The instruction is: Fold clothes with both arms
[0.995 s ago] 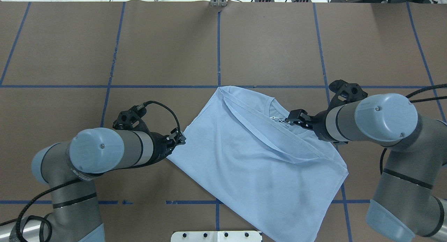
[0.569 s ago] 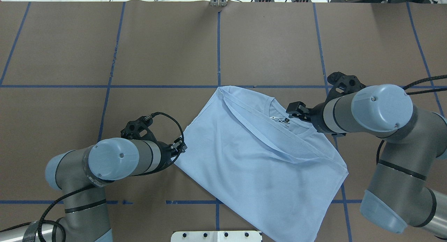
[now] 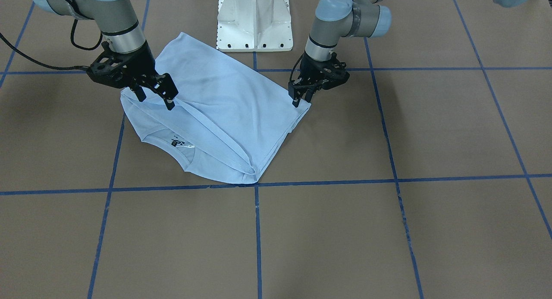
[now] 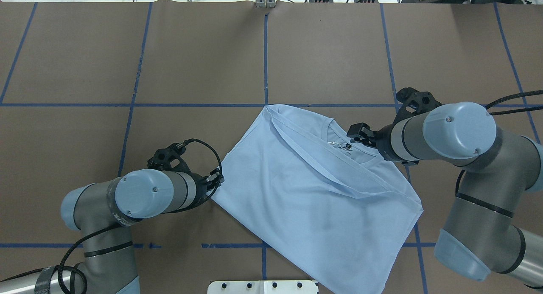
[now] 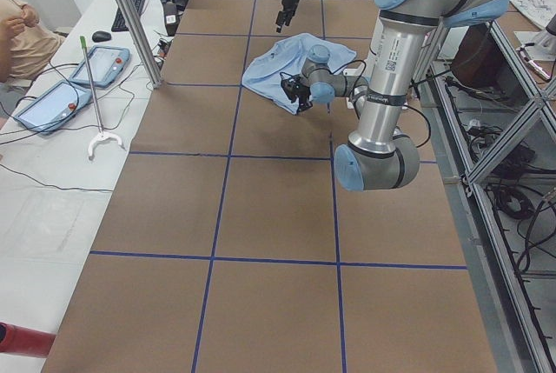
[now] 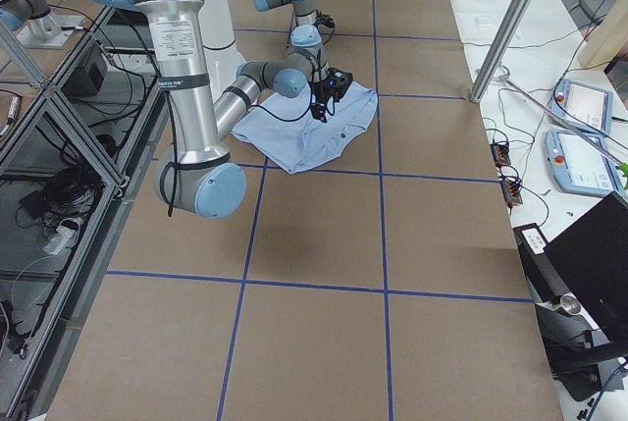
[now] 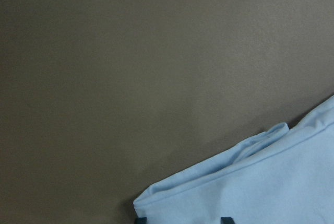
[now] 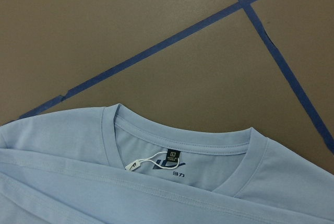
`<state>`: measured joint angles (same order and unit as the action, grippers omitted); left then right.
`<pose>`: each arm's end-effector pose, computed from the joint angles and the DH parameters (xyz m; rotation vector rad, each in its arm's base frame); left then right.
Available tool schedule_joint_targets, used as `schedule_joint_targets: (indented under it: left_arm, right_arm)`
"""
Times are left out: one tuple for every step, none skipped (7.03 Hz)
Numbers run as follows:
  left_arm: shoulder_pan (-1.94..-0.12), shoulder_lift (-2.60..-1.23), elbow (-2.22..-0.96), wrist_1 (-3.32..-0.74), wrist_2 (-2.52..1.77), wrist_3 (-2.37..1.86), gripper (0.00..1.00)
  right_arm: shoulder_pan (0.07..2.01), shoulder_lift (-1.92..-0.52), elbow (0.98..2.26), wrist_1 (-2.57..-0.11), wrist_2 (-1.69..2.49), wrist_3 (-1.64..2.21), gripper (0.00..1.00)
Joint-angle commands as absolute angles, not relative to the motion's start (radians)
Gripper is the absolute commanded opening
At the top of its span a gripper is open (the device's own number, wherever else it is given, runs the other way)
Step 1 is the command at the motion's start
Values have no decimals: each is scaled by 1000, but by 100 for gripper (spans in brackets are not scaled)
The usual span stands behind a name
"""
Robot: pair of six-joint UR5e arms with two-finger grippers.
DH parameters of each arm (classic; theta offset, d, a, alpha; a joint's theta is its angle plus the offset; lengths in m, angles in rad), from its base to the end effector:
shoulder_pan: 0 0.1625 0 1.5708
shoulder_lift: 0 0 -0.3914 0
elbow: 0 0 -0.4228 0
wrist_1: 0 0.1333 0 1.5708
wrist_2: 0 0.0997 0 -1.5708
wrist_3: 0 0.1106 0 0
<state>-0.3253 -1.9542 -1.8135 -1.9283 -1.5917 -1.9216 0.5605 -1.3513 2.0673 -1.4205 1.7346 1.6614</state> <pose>0.5611 -0.3275 0.2560 -0.0323 1.0003 -0.6096 -0.4062 -0.3910 0.2617 0.0527 -0.8876 0.5374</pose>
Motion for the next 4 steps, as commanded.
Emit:
schedule_joint_targets:
  left_arm:
    - [-325,-1953,-1809,-1928,-1591,-1921,49]
    - [-325,-1951,-1809,-1928,-1589,-1913,46]
    - [-327,-1950,-1801,-1927,-1589,-1910,39]
    - [-327,-1953,-1802,-1925,-1589,-1910,41]
  right_arm:
    - [560,-1344,2056,-1420,1732,1664,100]
    - [563,-1339,2054,-1420,1732,1667,100]
    - [566,-1324,2049,-1420,1732,1667,100]
    - [566,-1321,2045,-1420,1732,1669,100]
